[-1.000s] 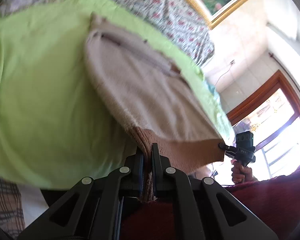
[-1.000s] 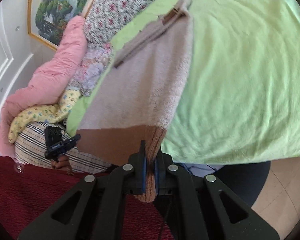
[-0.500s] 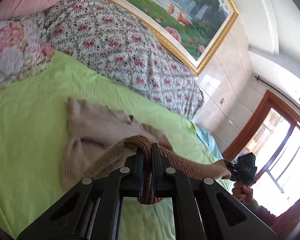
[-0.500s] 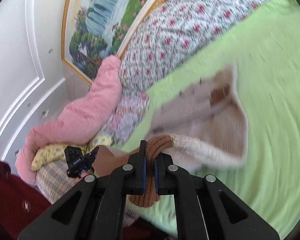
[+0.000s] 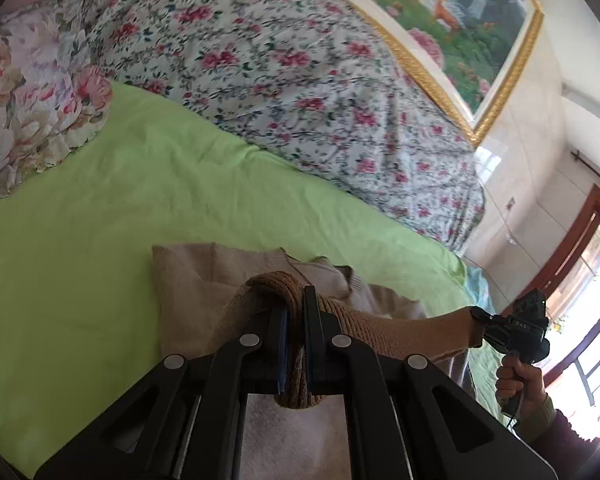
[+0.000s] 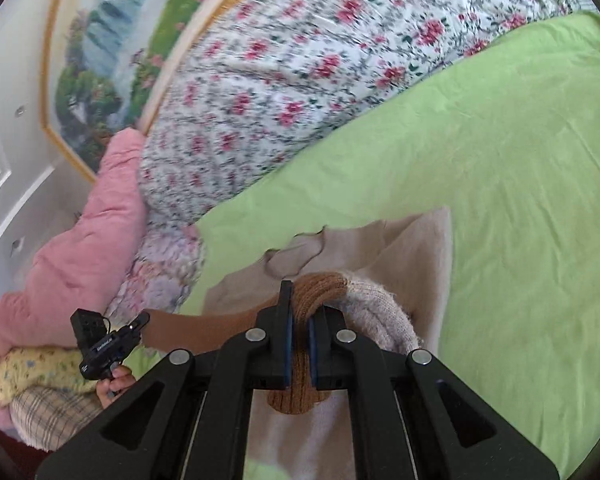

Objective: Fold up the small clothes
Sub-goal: 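Lift the hem with both grippers and fold it toward the collar, then lay the hem onto the collar and open both grippers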

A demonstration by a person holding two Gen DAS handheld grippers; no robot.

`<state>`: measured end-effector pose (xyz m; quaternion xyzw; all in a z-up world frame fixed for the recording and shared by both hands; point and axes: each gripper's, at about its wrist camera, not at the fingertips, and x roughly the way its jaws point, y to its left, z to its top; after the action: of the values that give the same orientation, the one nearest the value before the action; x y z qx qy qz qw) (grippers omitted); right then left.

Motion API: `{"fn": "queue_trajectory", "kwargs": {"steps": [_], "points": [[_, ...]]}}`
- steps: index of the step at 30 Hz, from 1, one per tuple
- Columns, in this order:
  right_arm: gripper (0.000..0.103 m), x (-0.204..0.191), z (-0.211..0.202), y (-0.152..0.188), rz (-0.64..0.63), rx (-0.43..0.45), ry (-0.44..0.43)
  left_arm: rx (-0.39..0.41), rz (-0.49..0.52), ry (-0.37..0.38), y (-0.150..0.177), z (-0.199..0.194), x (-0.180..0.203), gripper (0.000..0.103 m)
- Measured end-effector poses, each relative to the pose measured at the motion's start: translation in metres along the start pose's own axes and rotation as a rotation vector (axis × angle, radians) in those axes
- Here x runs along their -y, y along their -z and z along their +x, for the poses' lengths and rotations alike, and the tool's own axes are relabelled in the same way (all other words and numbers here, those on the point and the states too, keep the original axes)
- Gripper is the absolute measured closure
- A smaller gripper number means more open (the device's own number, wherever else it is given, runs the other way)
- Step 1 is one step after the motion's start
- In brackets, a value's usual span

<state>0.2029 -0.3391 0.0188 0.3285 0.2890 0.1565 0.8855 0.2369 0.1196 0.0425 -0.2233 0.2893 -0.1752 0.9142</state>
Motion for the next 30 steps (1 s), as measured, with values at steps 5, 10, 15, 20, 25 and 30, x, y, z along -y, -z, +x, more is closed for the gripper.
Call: {"fn": "queue_trajectory", "kwargs": {"steps": [5, 10, 15, 20, 25, 30], "points": [[0.096, 0.025, 0.042, -0.017, 0.036, -0.024, 0.049, -0.030, -0.047, -0.038, -0.013, 0.040, -0.028, 0.099], [0.096, 0.048, 0.082, -0.023, 0.066, -0.066, 0.125, -0.087, -0.062, -0.108, -0.012, 0.084, -0.051, 0.098], [0.094, 0.058, 0.103, -0.020, 0.064, -0.110, 0.213, -0.155, -0.096, -0.137, -0.004, 0.108, -0.067, 0.094], [0.081, 0.055, 0.083, -0.018, 0.094, -0.071, 0.178, -0.160, -0.094, -0.127, 0.001, 0.084, -0.059, 0.080], [0.057, 0.021, 0.030, 0.004, -0.019, 0.027, 0.107, -0.207, 0.005, -0.030, 0.036, 0.042, -0.013, 0.078], [0.057, -0.038, 0.050, 0.064, -0.282, -0.218, 0.041, -0.310, 0.125, 0.103, 0.071, 0.055, 0.051, 0.069]]}}
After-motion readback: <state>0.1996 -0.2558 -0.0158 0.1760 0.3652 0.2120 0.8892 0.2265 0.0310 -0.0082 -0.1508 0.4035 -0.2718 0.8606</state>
